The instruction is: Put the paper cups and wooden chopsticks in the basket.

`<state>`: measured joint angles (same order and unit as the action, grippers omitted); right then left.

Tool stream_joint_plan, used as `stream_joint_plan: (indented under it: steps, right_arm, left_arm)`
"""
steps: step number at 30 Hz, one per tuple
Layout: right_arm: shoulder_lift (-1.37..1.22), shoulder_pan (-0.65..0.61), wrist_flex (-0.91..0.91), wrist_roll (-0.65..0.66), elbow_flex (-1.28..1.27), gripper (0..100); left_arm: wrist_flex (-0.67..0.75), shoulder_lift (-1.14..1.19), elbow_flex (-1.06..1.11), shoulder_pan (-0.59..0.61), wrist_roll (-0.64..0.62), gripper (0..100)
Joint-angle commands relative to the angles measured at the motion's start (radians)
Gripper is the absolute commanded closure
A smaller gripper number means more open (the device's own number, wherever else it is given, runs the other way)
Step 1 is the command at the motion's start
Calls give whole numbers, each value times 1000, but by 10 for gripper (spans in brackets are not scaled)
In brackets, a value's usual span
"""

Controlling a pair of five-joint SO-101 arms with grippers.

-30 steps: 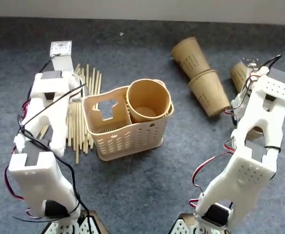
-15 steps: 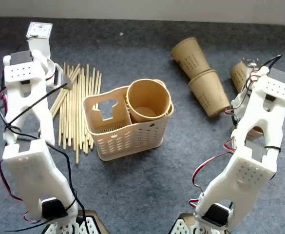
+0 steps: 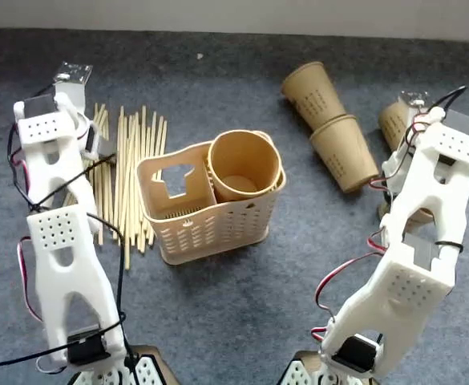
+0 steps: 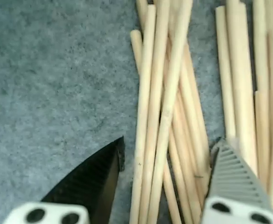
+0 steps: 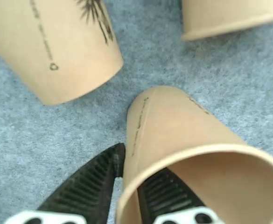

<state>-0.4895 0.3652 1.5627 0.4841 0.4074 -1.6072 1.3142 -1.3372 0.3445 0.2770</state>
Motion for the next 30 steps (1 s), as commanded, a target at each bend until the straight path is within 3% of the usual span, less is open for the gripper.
stream_joint_plan:
  steps: [1, 7, 13, 17, 23, 30]
  right_arm:
    - [71, -24, -7, 11, 22, 992]
    - [76, -27, -7, 11, 31, 992]
    - [74, -21, 7, 9, 76, 992]
    - [74, -18, 122, 9, 243, 992]
    - [74, -27, 202, 5, 518, 993]
    - [73, -44, 200, 9, 526, 993]
  left_arm:
    - [-110, 110, -197, -94, 8, 786]
    - [-137, 142, -251, -101, 120, 1000]
    - [-141, 137, -265, -105, 126, 997]
    - [-146, 90, -321, -104, 121, 997]
    - [-150, -122, -318, -104, 107, 997]
    - [-153, -446, -208, -111, 97, 997]
